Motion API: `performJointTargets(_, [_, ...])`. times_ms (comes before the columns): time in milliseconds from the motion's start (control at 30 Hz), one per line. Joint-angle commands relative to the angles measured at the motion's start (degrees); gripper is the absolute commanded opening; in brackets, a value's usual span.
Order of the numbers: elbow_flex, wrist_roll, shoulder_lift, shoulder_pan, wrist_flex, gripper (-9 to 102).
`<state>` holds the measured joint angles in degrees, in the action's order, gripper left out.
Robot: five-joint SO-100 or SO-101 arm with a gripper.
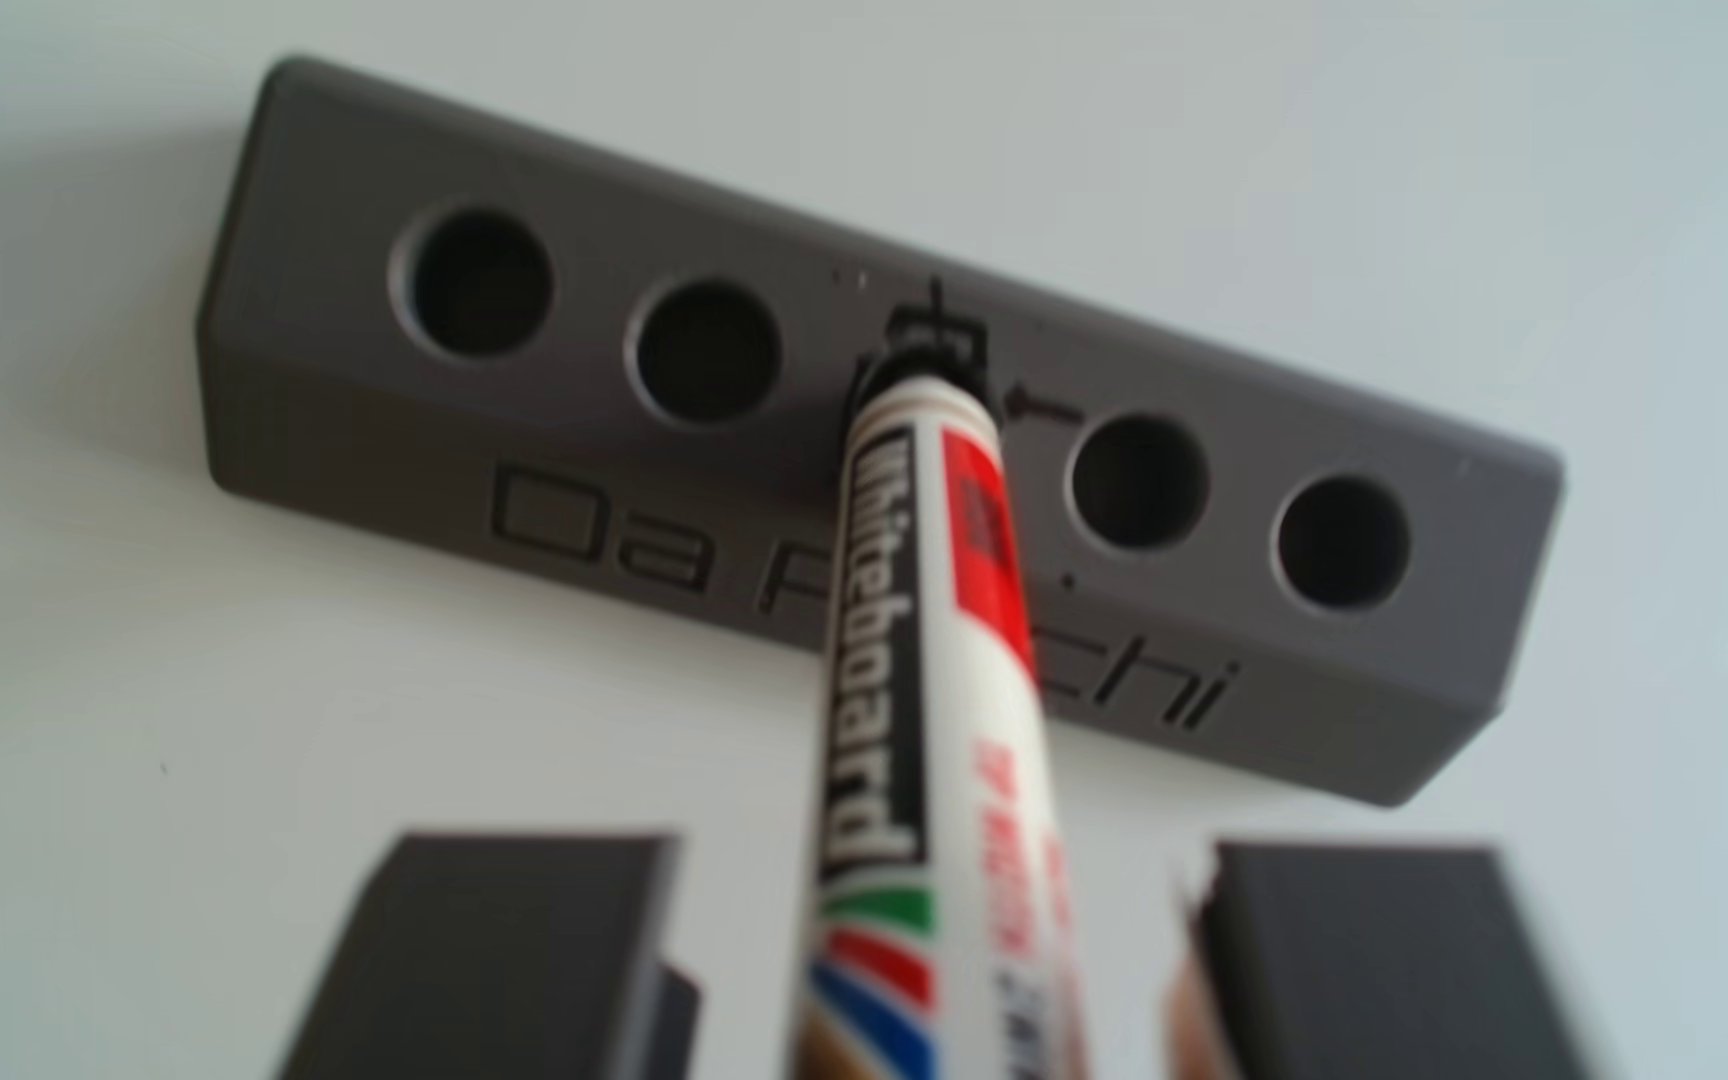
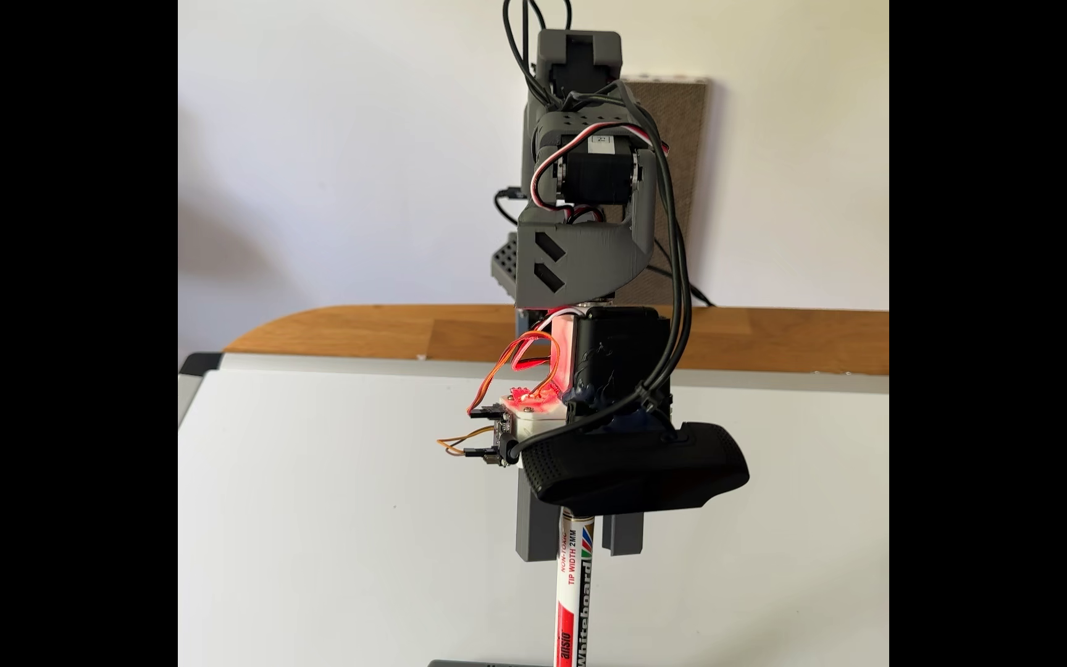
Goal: Draw a face
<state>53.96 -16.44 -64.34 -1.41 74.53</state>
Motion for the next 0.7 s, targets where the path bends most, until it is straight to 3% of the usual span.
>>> performJointTargets(0, [-4.3,0.0,-1.5,-0.5,0.2,95])
performJointTargets(533, [-4.0,0.1,-1.2,-1.3,1.1,95])
performJointTargets(667, [-4.0,-0.1,-1.2,-1.4,1.1,86])
